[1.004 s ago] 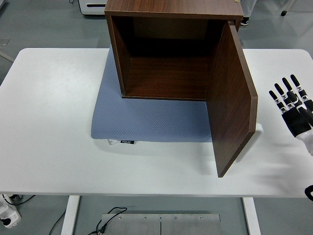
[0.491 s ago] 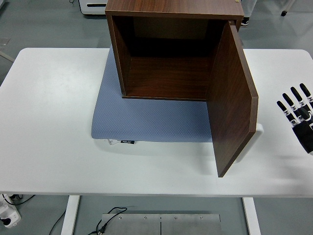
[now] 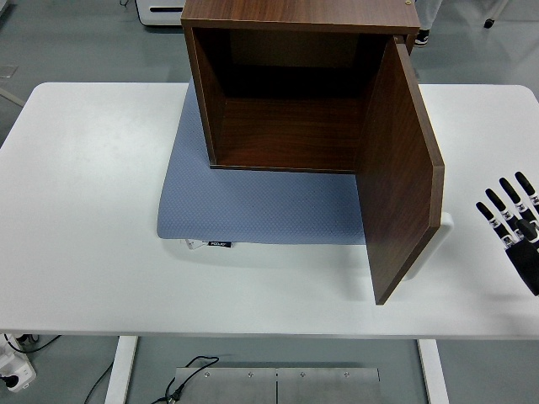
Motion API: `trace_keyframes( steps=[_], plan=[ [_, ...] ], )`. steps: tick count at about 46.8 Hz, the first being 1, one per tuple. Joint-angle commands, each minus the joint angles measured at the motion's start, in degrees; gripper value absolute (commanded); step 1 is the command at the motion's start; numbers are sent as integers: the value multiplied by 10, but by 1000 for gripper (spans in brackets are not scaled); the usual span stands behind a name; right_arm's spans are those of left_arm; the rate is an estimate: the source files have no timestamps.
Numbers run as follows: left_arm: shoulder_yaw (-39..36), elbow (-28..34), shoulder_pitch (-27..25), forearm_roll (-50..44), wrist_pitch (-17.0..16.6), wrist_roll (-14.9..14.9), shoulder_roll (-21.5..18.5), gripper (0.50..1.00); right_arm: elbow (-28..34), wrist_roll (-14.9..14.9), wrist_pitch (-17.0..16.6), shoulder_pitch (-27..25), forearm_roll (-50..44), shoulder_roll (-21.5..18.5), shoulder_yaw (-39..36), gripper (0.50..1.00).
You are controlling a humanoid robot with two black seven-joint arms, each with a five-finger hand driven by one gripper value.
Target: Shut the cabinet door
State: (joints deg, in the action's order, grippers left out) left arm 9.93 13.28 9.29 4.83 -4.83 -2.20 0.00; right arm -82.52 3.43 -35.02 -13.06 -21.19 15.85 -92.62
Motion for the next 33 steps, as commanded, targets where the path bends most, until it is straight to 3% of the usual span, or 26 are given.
trace_keyframes(
  steps=[1,20,33],
  plan=[
    [0,0,0,0,0,0,0,1000,-6,0,0,-6,-1,0,1,1000],
    [0,0,0,0,0,0,0,1000,-47,-1,0,-48,-15,-2,6,1000],
    [0,0,0,0,0,0,0,1000,-58,0,0,-49,-27,-13,31,1000]
  ],
)
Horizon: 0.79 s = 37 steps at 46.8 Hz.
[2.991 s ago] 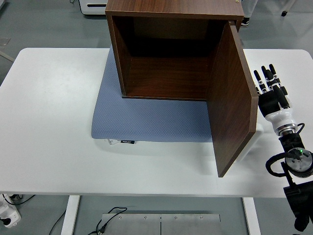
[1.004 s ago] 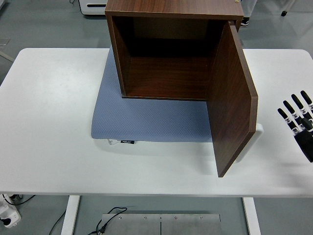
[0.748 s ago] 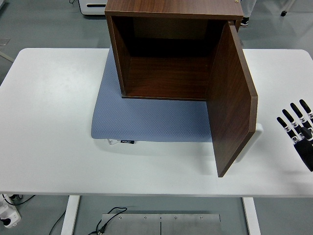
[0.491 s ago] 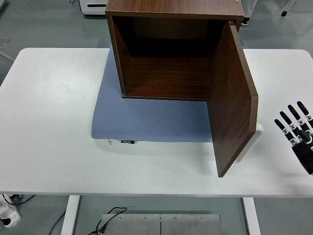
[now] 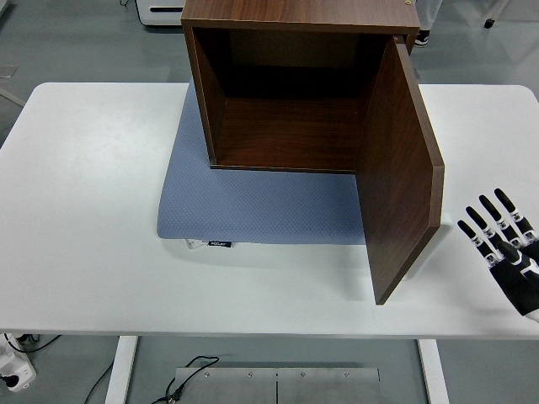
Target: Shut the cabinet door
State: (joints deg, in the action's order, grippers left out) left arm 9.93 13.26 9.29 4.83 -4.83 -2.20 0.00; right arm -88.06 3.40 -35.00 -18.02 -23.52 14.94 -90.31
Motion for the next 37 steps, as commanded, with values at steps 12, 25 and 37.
trace_keyframes(
  steps=[12,25,37],
  plan=[
    [0,0,0,0,0,0,0,1000,-7,0,0,2,-50,-28,34,1000],
    [0,0,0,0,0,0,0,1000,-11,0,0,5,-69,-35,52,1000],
    [0,0,0,0,0,0,0,1000,-13,0,0,11,-77,-36,62,1000]
  ],
)
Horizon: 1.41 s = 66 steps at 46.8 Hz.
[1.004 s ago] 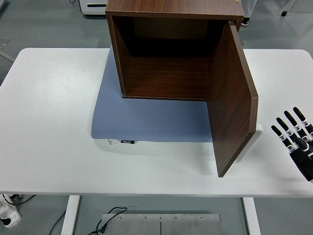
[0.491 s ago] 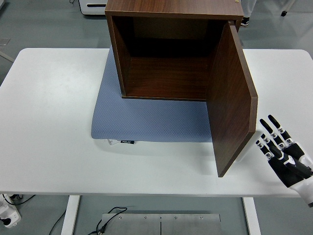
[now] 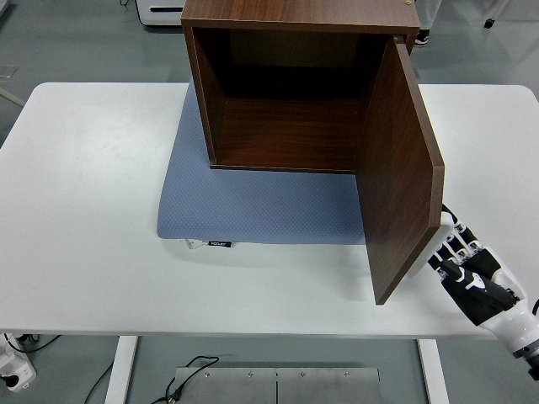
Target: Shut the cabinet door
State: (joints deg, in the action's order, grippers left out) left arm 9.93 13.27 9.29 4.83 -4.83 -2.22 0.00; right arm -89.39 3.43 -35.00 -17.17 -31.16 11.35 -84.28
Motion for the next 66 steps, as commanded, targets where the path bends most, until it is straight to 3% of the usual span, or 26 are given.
trace_keyframes(
  steps=[1,47,66],
  plan=[
    [0,0,-1,0,0,0,0,1000,0,0,0,3,-1,1,2,1000],
    [0,0,-1,0,0,0,0,1000,10,-5,0,58,-23,-24,61,1000],
    [0,0,0,0,0,0,0,1000,40,-6,0,107,-27,-24,105,1000]
  ],
)
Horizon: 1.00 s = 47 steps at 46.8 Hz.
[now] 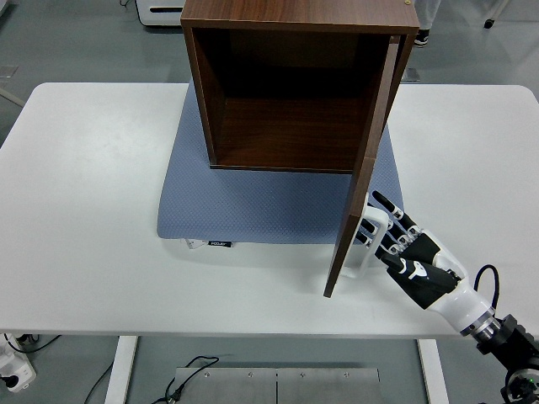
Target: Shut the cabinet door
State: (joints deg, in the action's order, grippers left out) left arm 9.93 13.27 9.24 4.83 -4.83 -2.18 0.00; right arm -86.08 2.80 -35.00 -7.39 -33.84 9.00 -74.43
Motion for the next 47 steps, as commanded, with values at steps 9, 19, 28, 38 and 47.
trace_keyframes(
  steps=[9,19,28,38,47],
  plan=[
    [0,0,0,0,0,0,0,1000,24,0,0,38,0,-1,25,1000],
    [0,0,1,0,0,0,0,1000,39,0,0,64,0,-1,43,1000],
    [0,0,0,0,0,0,0,1000,54,-1,0,86,0,-1,56,1000],
    [0,0,1,0,0,0,0,1000,69,-1,0,112,1,-1,67,1000],
    [0,0,1,0,0,0,0,1000,81,-1,0,135,4,-1,76,1000]
  ],
)
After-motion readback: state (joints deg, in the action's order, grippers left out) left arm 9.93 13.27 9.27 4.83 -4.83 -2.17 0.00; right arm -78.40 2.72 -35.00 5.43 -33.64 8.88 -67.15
